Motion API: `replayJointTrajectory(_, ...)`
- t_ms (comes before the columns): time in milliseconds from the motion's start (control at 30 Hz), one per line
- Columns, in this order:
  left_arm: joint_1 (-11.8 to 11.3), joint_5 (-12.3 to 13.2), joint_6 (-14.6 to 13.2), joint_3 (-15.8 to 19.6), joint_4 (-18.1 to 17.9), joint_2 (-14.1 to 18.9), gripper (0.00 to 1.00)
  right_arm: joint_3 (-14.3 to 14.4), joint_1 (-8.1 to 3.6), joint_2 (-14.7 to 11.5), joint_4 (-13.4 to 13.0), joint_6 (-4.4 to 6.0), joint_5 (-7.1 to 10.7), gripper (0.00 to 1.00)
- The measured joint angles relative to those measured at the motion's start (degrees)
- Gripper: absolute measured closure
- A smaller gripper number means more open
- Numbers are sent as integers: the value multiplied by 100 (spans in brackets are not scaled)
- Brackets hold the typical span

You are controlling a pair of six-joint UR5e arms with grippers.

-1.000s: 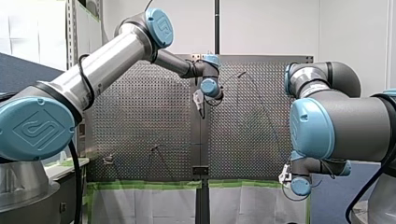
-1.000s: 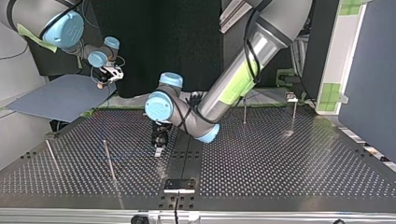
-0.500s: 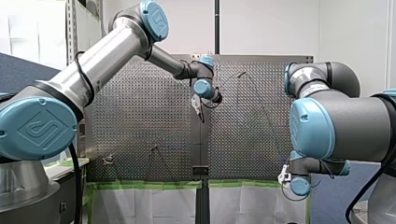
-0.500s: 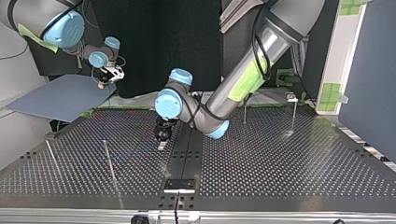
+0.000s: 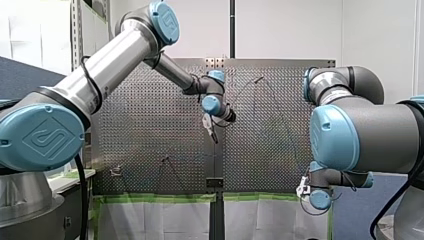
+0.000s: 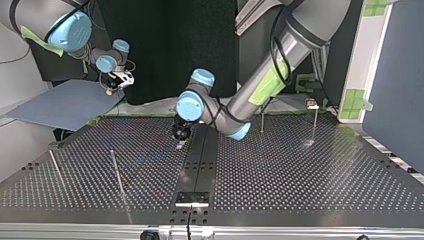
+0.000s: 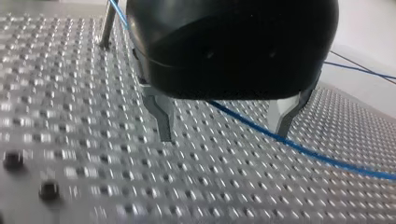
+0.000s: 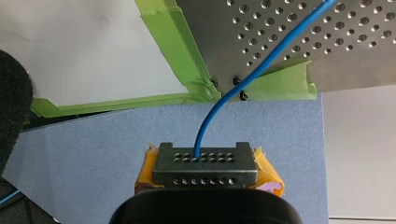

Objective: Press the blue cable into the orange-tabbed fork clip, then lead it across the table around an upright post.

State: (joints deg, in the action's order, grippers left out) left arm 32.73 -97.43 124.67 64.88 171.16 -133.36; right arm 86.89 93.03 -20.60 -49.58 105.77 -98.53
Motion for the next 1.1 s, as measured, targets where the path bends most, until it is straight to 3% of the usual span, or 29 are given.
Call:
replayJointTrajectory(267,-52,-245,395,344,101,25,0,0,4,1,0,-2,4,98)
replayJointTrajectory(400,-29,-289,451,384,122,37,0,-3,4,1,0,-2,7,98)
replayJointTrajectory(800,111,-274,237,636,-35,356,0,-6,4,-1,6,-2,8,98)
replayJointTrajectory(1100,200,-619,-179,1034,178,799,0,-8,7,0,7,-2,22,98)
